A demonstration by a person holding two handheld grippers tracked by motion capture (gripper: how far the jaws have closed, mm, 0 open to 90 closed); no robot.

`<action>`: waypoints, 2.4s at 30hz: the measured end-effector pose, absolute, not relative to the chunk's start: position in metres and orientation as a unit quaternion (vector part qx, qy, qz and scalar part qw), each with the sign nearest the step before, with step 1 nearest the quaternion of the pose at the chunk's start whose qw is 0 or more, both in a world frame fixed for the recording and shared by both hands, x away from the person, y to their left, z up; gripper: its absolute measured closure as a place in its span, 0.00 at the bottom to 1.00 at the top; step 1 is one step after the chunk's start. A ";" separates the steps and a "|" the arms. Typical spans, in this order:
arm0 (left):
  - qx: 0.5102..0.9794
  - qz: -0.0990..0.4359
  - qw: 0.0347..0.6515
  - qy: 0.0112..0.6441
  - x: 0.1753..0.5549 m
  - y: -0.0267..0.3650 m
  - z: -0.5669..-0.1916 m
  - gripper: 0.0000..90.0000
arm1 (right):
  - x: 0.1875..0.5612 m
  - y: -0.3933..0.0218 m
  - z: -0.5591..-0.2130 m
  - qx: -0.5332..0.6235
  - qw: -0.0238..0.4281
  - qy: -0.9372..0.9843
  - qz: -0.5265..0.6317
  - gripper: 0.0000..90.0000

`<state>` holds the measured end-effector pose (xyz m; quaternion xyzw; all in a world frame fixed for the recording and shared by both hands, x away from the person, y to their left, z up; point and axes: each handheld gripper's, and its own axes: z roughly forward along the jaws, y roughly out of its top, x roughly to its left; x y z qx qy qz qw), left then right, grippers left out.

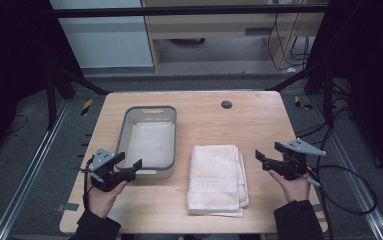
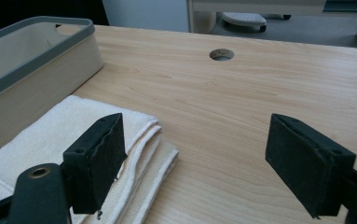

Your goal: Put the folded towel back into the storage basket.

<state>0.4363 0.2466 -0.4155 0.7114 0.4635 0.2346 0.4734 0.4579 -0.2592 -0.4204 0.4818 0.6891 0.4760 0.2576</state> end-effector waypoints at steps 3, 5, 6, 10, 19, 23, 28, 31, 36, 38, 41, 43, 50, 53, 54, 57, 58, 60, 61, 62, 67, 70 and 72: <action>0.715 0.232 0.476 0.457 0.438 0.238 -0.414 0.30 | 0.461 -0.256 -0.417 0.478 0.256 0.691 0.478 0.22; 0.717 0.232 0.477 0.453 0.439 0.234 -0.413 0.30 | 0.462 -0.254 -0.416 0.477 0.256 0.692 0.478 0.22; 0.718 0.232 0.477 0.451 0.439 0.232 -0.412 0.30 | 0.462 -0.254 -0.416 0.477 0.256 0.692 0.478 0.22; 0.719 0.230 0.481 0.446 0.440 0.224 -0.409 0.30 | 0.464 -0.253 -0.414 0.475 0.254 0.692 0.482 0.23; 0.726 0.223 0.484 0.434 0.442 0.207 -0.407 0.30 | 0.470 -0.248 -0.406 0.472 0.251 0.693 0.484 0.23; 0.731 0.218 0.485 0.428 0.442 0.199 -0.407 0.31 | 0.471 -0.245 -0.404 0.469 0.250 0.693 0.488 0.23; 0.737 0.211 0.486 0.419 0.442 0.187 -0.408 0.31 | 0.476 -0.239 -0.402 0.466 0.247 0.697 0.486 0.25; 0.739 0.205 0.490 0.414 0.441 0.180 -0.408 0.31 | 0.479 -0.235 -0.402 0.464 0.243 0.699 0.487 0.26; 0.746 0.197 0.489 0.406 0.438 0.169 -0.410 0.33 | 0.483 -0.228 -0.404 0.463 0.234 0.704 0.486 0.27; 0.751 0.193 0.488 0.401 0.437 0.164 -0.411 0.34 | 0.484 -0.226 -0.406 0.461 0.230 0.707 0.485 0.27; 0.756 0.191 0.486 0.394 0.435 0.159 -0.412 0.34 | 0.485 -0.223 -0.408 0.461 0.227 0.709 0.483 0.27; 0.758 0.190 0.486 0.392 0.433 0.155 -0.413 0.35 | 0.485 -0.222 -0.409 0.460 0.225 0.712 0.481 0.27; 0.764 0.184 0.479 0.391 0.428 0.148 -0.419 0.36 | 0.487 -0.216 -0.415 0.457 0.215 0.727 0.466 0.27; 0.769 0.180 0.475 0.388 0.426 0.144 -0.423 0.36 | 0.487 -0.214 -0.417 0.454 0.212 0.731 0.462 0.27; 0.770 0.178 0.474 0.388 0.425 0.143 -0.424 0.37 | 0.487 -0.213 -0.418 0.453 0.212 0.735 0.458 0.27; 0.778 0.175 0.467 0.383 0.423 0.138 -0.429 0.37 | 0.486 -0.212 -0.420 0.453 0.209 0.737 0.455 0.27; 0.780 0.174 0.465 0.380 0.422 0.137 -0.430 0.37 | 0.486 -0.212 -0.421 0.450 0.210 0.740 0.454 0.26; 0.783 0.170 0.463 0.378 0.421 0.134 -0.432 0.38 | 0.486 -0.212 -0.422 0.451 0.205 0.739 0.458 0.26; 0.786 0.170 0.460 0.376 0.420 0.132 -0.434 0.38 | 0.487 -0.215 -0.426 0.457 0.191 0.731 0.469 0.26; 0.786 0.170 0.460 0.376 0.420 0.132 -0.434 0.38 | 0.487 -0.215 -0.426 0.457 0.191 0.731 0.469 0.26; 0.793 0.164 0.455 0.371 0.417 0.126 -0.439 0.39 | 0.488 -0.220 -0.434 0.468 0.187 0.731 0.460 0.27; 0.798 0.161 0.447 0.371 0.416 0.122 -0.443 0.39 | 0.489 -0.219 -0.439 0.470 0.183 0.735 0.454 0.27; 0.800 0.159 0.444 0.371 0.416 0.120 -0.446 0.40 | 0.490 -0.218 -0.440 0.470 0.183 0.736 0.451 0.27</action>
